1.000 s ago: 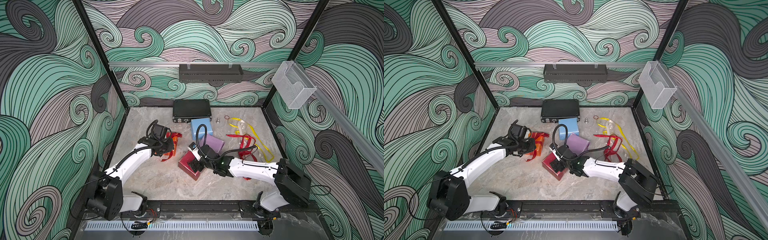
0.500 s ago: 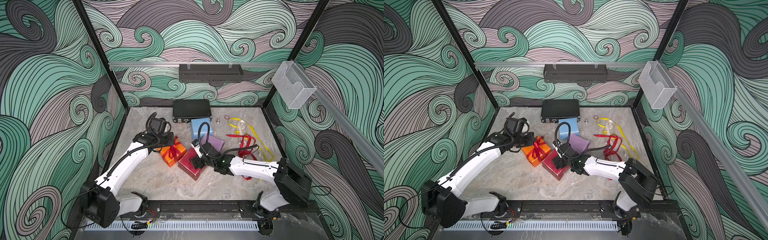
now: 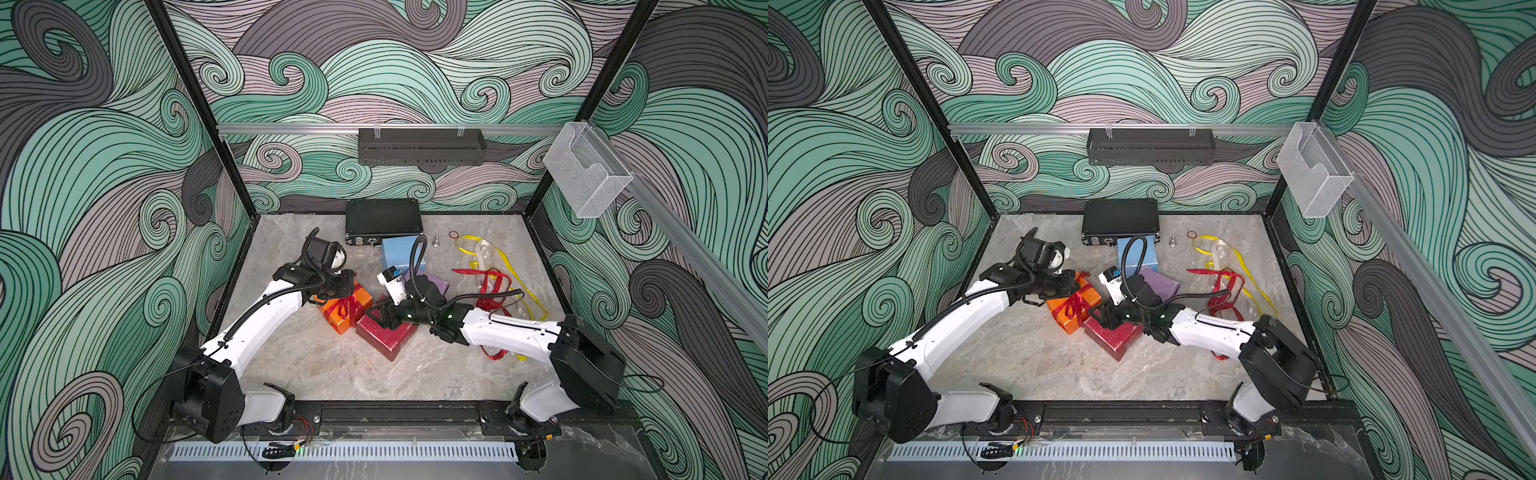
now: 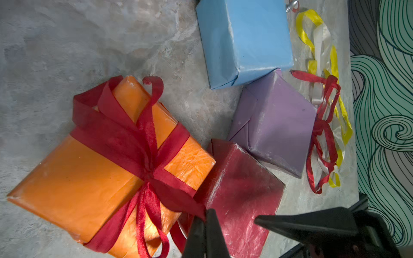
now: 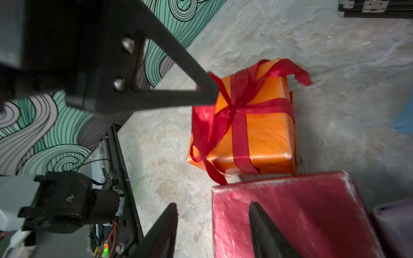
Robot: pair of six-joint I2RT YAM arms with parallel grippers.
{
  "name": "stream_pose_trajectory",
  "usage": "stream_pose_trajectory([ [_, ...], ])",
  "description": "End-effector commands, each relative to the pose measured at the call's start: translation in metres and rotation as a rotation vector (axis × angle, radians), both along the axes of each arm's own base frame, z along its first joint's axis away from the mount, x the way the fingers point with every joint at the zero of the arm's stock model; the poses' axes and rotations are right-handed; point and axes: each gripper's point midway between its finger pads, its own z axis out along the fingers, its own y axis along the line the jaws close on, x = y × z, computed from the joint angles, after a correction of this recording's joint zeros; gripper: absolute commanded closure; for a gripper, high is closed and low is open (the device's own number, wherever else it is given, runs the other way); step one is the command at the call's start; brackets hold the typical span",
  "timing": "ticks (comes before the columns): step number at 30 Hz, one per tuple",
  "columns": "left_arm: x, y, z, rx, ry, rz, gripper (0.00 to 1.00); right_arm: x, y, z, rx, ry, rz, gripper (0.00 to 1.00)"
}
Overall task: Untie the ribbon bows on the gift boxes
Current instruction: Move the gift box to the center of the board, then untie the ribbon from the gift box.
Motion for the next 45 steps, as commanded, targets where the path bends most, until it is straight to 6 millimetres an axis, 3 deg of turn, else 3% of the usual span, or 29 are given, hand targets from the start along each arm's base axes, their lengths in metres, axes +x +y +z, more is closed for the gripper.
stream_pose_trajectory([
  [1, 0.000, -0.009, 0.006, -0.067, 0.010, -0.012, 0.96, 0.006, 0.028, 0.020, 0.133, 0.088, 0.013, 0.53],
  [11, 0.001, -0.004, 0.009, -0.153, 0.044, 0.022, 0.96, 0.021, 0.052, 0.014, 0.180, 0.126, 0.002, 0.58],
  [14, 0.003, -0.002, 0.011, -0.188, 0.052, 0.028, 0.96, 0.023, 0.052, 0.011, 0.183, 0.122, -0.003, 0.68],
  [19, 0.002, -0.001, 0.015, -0.199, 0.040, 0.030, 0.93, 0.023, 0.056, 0.016, 0.191, 0.118, 0.012, 0.98],
  [22, 0.002, 0.002, 0.018, -0.193, 0.026, 0.038, 0.77, 0.021, 0.056, 0.023, 0.191, 0.108, 0.024, 1.00],
  [26, 0.003, 0.018, 0.027, -0.162, -0.018, 0.088, 0.39, 0.018, 0.051, 0.039, 0.180, 0.079, 0.036, 1.00],
  [28, 0.005, 0.032, 0.033, -0.137, -0.053, 0.134, 0.27, 0.016, 0.049, 0.049, 0.179, 0.062, 0.043, 1.00],
  [33, 0.008, 0.066, 0.046, -0.110, -0.139, 0.271, 0.12, 0.012, 0.041, 0.074, 0.184, 0.019, 0.048, 1.00],
  [37, 0.007, 0.082, 0.045, -0.072, -0.181, 0.333, 0.12, 0.009, 0.037, 0.097, 0.192, -0.016, 0.055, 1.00],
  [42, 0.003, 0.090, 0.038, -0.035, -0.143, 0.371, 0.44, 0.012, 0.033, 0.142, 0.195, -0.076, 0.052, 1.00],
  [45, -0.008, 0.083, 0.025, -0.050, -0.073, 0.339, 0.47, 0.012, 0.030, 0.171, 0.197, -0.117, 0.052, 1.00],
])
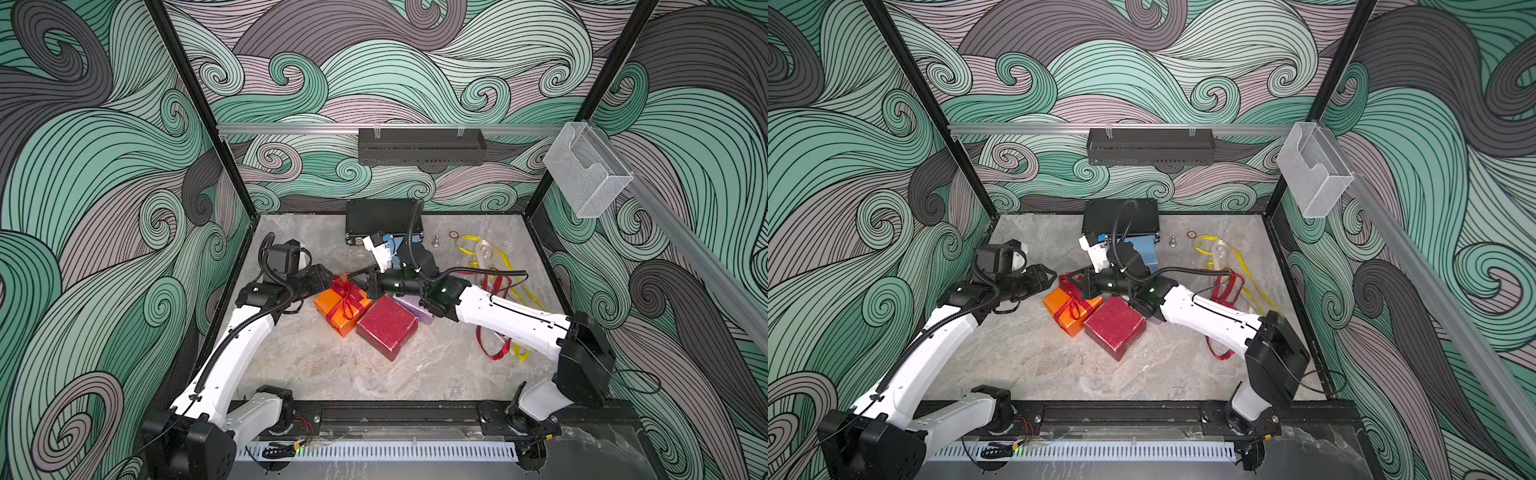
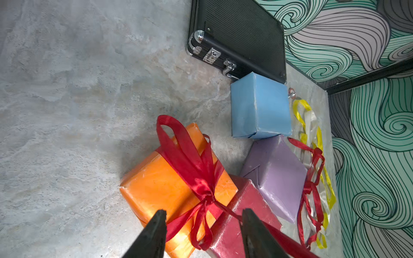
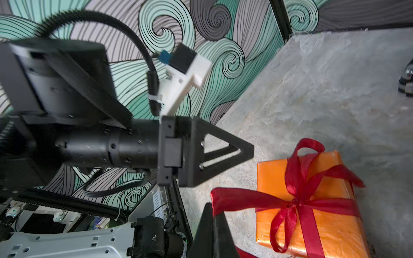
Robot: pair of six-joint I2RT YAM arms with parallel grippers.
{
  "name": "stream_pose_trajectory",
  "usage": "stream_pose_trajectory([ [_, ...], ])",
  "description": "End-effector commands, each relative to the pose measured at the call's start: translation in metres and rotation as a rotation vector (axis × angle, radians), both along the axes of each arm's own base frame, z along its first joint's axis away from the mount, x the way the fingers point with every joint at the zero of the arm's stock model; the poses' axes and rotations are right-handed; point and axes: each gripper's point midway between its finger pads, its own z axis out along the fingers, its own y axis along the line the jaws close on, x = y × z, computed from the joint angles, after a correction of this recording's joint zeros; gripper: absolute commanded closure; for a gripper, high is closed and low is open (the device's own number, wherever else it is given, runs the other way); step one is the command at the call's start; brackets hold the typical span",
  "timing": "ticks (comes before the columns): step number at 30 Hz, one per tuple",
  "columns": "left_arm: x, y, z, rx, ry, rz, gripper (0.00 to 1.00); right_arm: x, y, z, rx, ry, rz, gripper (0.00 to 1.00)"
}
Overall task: Untie the ribbon bows on the gift boxes
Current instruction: Untie the ribbon from the gift box, then place the ribbon on the gift box.
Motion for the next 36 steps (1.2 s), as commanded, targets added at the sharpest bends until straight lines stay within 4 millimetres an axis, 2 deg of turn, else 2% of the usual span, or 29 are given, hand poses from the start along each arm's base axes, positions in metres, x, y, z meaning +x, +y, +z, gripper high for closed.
stream_pose_trajectory([
  [1, -0.015, 0.000, -0.017, -0.009, 0.093, -0.011, 0.48, -0.002, -0.011, 0.042, -0.001, -0.077, -0.008, 1.00],
  [6, -0.032, -0.006, -0.038, -0.027, 0.179, -0.049, 0.56, -0.002, -0.018, 0.088, 0.007, -0.160, -0.015, 1.00],
  [11, -0.031, 0.002, -0.046, 0.007, 0.200, -0.016, 0.58, 0.002, -0.033, 0.146, 0.036, -0.265, -0.058, 1.00],
  [21, -0.028, 0.000, -0.060, -0.060, 0.328, -0.031, 0.61, -0.001, -0.065, 0.240, 0.089, -0.445, -0.127, 1.00],
  [26, -0.028, -0.003, -0.058, -0.082, 0.304, -0.046, 0.61, -0.007, -0.084, 0.285, 0.113, -0.546, -0.166, 1.00],
  [32, -0.028, -0.004, -0.057, -0.092, 0.293, -0.050, 0.61, -0.017, -0.110, 0.326, 0.134, -0.665, -0.224, 1.00],
  [36, -0.028, -0.005, -0.057, -0.098, 0.293, -0.052, 0.61, -0.021, -0.130, 0.341, 0.129, -0.730, -0.283, 1.00],
])
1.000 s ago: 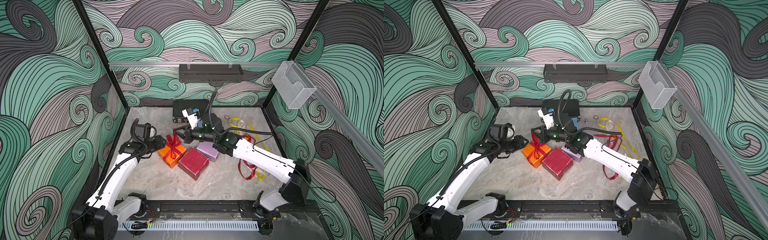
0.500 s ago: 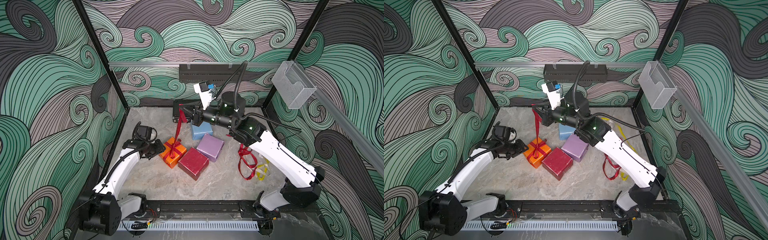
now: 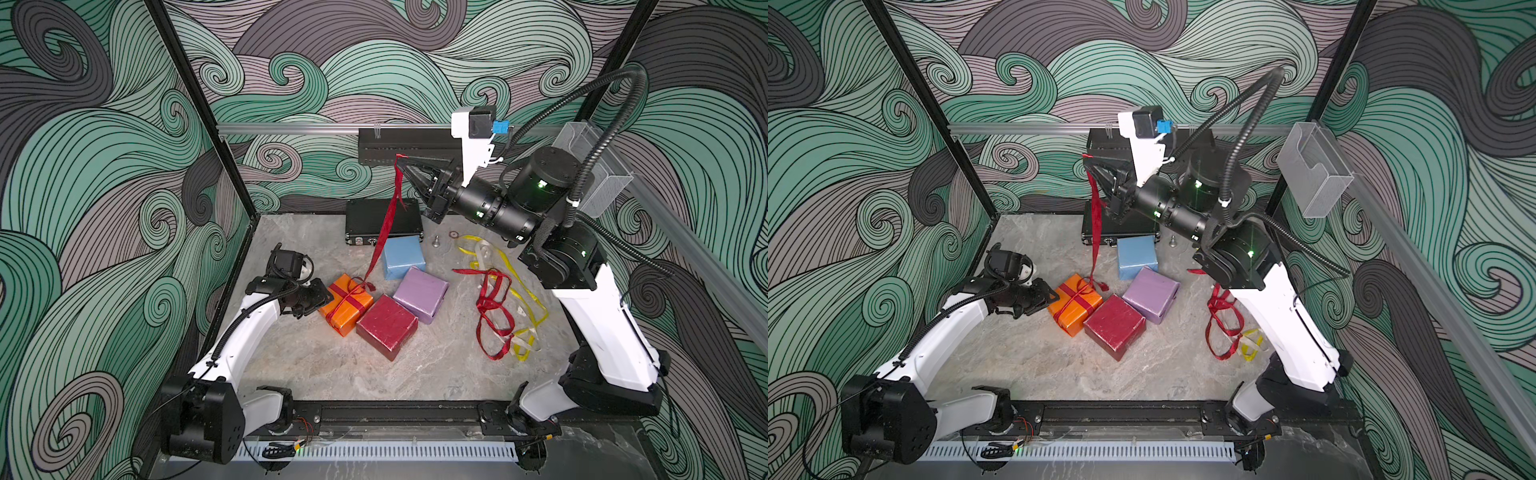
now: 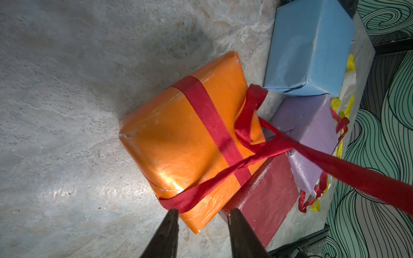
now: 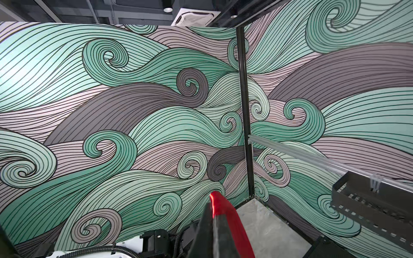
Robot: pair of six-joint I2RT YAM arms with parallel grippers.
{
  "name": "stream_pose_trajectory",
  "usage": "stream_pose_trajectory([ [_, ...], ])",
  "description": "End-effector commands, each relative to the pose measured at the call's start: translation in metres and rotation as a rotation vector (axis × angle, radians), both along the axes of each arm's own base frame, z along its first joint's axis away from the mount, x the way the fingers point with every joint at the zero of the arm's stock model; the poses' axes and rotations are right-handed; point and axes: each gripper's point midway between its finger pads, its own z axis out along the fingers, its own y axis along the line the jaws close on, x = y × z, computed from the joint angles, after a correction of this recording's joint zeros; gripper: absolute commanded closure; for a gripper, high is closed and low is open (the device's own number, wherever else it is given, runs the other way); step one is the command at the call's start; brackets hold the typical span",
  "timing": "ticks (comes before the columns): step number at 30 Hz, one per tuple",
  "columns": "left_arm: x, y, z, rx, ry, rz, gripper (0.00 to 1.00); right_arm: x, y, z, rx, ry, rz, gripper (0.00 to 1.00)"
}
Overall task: Untie the ribbon bows on the gift boxes
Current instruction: Place the ribbon on the gift box.
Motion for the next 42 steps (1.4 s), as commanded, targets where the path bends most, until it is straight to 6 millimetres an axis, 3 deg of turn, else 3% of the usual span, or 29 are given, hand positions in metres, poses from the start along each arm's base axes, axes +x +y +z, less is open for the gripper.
stream_pose_trajectory([
  [1, 0.000, -0.001, 0.008, -0.020, -0.024, -0.009, 0.60, 0.002, -0.020, 0.005, -0.032, -0.055, -0.092, 1.00],
  [7, 0.000, -0.005, 0.008, -0.042, -0.026, -0.020, 0.58, 0.002, -0.038, 0.005, -0.047, -0.078, -0.158, 1.00],
  [9, 0.001, -0.006, 0.008, -0.049, -0.029, -0.024, 0.57, 0.003, -0.037, -0.007, -0.069, -0.061, -0.157, 1.00],
  [12, 0.001, -0.007, 0.008, -0.052, -0.028, -0.027, 0.56, 0.010, -0.035, -0.039, -0.107, -0.005, -0.176, 1.00],
  [21, 0.001, -0.009, 0.005, -0.054, -0.025, -0.039, 0.52, 0.057, -0.051, -0.201, -0.281, 0.249, -0.394, 1.00],
  [28, 0.000, -0.018, 0.008, -0.026, -0.038, -0.116, 0.44, 0.087, -0.091, -0.336, -0.377, 0.553, -0.576, 1.00],
  [31, -0.003, -0.024, 0.007, 0.042, -0.043, -0.167, 0.37, 0.096, -0.120, -0.387, -0.376, 0.696, -0.665, 0.88],
  [34, -0.004, -0.031, 0.005, 0.127, -0.044, -0.234, 0.31, 0.098, -0.143, -0.423, -0.339, 0.799, -0.705, 0.76],
  [36, -0.002, -0.037, 0.004, 0.155, -0.026, -0.270, 0.28, 0.097, -0.150, -0.436, -0.286, 0.827, -0.700, 0.69],
  [42, 0.013, -0.053, 0.002, 0.254, 0.044, -0.368, 0.22, 0.085, -0.148, -0.456, -0.179, 0.795, -0.634, 0.32],
])
